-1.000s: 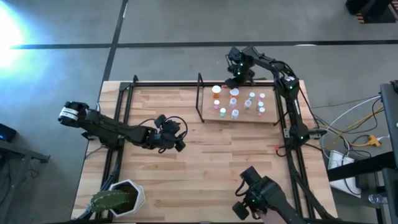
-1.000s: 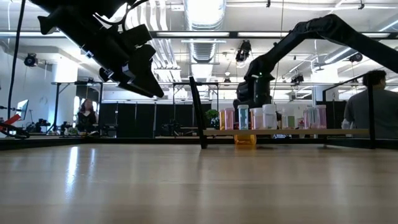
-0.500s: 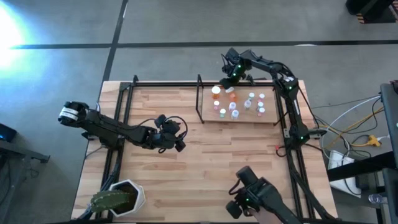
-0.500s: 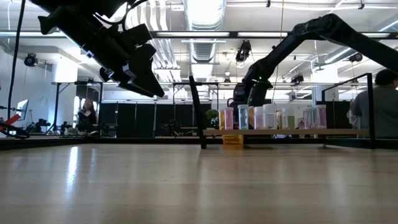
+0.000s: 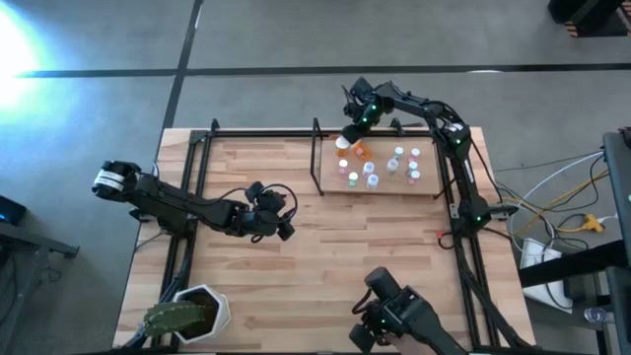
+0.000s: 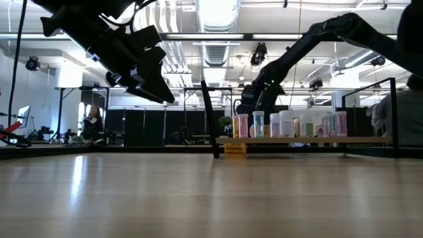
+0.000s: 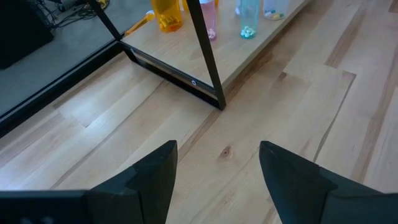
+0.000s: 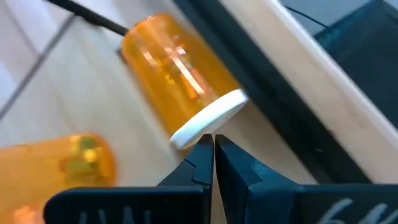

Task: Pick and place medicine bottles onto shelf by color
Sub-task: Adjust the orange pill bottle on the table

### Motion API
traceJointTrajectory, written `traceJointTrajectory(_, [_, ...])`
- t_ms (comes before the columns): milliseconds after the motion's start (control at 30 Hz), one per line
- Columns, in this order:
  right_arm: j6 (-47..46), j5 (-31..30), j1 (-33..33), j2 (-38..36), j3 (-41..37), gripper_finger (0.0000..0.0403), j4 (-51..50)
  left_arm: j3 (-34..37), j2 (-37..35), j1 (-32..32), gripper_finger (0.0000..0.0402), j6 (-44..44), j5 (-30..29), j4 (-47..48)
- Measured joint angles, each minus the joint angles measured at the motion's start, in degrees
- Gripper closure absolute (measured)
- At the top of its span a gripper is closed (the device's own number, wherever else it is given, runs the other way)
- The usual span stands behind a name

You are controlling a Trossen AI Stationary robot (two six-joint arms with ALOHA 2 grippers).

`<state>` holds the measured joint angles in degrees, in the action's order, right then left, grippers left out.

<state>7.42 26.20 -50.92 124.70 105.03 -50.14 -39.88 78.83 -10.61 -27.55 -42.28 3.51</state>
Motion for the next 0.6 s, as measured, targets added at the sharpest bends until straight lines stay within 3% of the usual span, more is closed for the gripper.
traceJointTrajectory(600, [-0.93,1.07,3.57,-0.39,0.46,0.0394,10.09,0.0,0.0,-0.04,0.019,-0.02,0.07,0.0])
